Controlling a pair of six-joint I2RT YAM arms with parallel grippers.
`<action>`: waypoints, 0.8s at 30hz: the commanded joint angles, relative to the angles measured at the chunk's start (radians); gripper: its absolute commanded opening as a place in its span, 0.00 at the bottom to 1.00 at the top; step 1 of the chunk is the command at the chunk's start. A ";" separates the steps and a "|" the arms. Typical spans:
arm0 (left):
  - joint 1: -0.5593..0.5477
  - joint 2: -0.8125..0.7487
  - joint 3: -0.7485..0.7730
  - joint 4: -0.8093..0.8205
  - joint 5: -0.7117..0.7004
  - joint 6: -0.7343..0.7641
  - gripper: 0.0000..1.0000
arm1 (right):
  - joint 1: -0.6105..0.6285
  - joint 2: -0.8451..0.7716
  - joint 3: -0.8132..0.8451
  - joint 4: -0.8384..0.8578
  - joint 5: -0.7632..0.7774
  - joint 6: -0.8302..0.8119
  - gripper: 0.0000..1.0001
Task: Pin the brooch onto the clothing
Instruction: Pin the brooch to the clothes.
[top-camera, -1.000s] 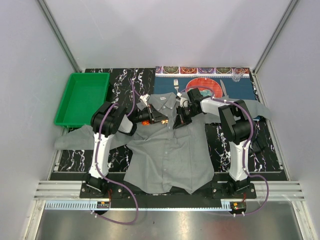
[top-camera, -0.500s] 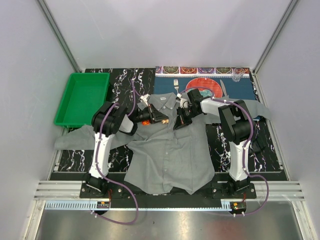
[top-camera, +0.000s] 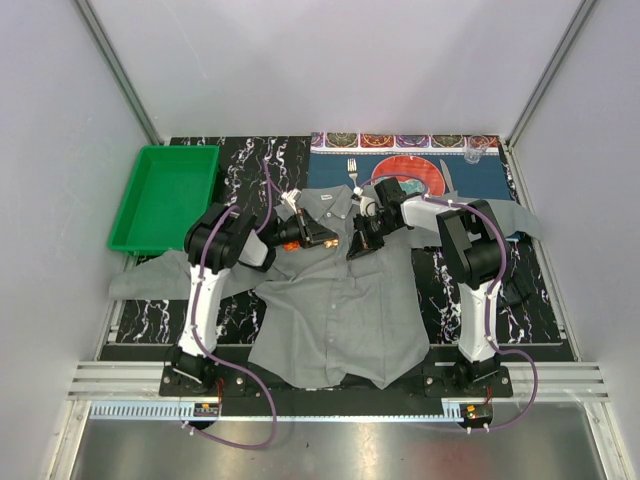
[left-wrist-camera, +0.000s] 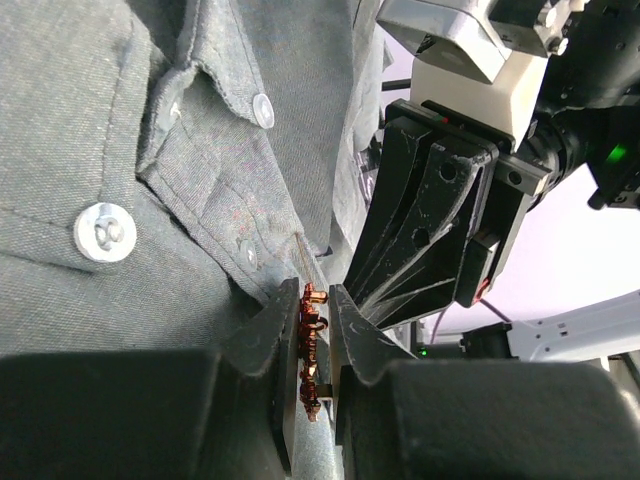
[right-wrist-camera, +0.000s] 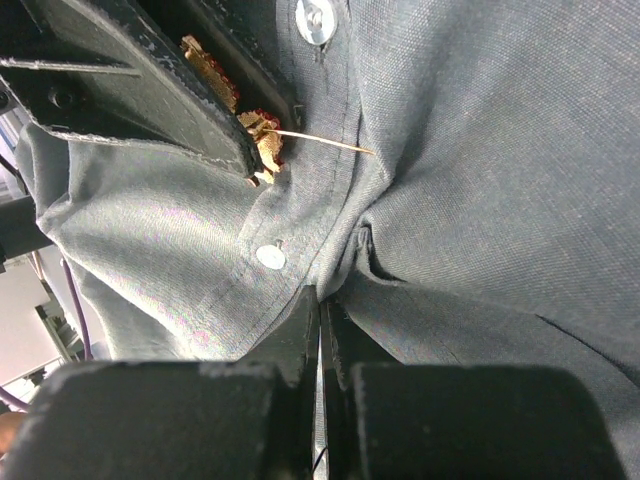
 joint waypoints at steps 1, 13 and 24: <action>-0.004 -0.073 -0.018 0.010 -0.064 0.145 0.00 | 0.004 -0.008 0.021 -0.018 -0.012 -0.024 0.00; -0.035 -0.128 0.039 -0.397 -0.144 0.343 0.00 | 0.004 -0.010 0.016 -0.017 -0.018 -0.029 0.00; -0.037 -0.150 0.030 -0.411 -0.178 0.347 0.00 | 0.009 -0.005 0.016 -0.020 -0.032 -0.033 0.00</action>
